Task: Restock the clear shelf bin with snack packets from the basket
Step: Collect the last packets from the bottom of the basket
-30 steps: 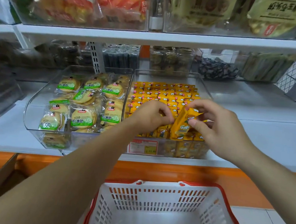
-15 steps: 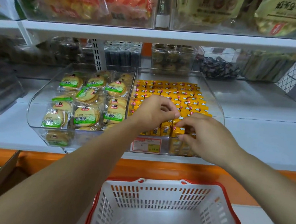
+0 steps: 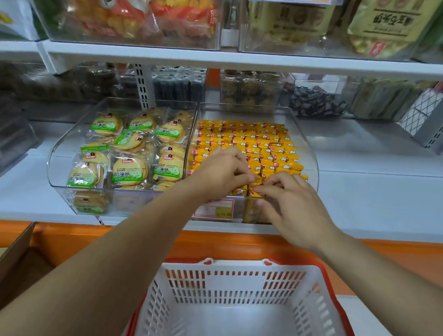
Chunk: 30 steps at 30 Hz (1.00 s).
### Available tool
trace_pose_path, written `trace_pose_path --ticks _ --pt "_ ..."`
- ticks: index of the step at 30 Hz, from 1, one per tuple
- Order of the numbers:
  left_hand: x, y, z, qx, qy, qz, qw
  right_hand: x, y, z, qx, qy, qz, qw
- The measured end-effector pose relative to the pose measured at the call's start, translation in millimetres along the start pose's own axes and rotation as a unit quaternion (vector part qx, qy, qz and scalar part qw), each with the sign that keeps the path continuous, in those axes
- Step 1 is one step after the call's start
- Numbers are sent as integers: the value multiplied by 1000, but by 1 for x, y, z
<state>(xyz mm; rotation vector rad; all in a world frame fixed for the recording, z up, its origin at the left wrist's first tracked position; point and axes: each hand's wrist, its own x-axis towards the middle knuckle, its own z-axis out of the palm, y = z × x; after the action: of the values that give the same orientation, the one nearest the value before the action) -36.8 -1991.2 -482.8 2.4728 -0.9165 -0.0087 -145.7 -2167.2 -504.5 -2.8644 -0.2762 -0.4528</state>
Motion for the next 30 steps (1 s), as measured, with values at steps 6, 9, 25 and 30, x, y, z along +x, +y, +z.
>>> trace_pose_path --ticks 6,9,25,30 --pt "-50 27 -32 7 49 -50 998 -2 -15 -18 -34 -12 8 999" --pt "-100 34 -39 -27 64 -38 997 -13 -29 -28 39 4 -9 999" --pt "-331 -67 146 -182 36 -514 838 -149 -110 246 301 -449 139 830" --pt "-339 -70 164 -189 36 -505 842 -180 -132 302 341 -588 226 698"
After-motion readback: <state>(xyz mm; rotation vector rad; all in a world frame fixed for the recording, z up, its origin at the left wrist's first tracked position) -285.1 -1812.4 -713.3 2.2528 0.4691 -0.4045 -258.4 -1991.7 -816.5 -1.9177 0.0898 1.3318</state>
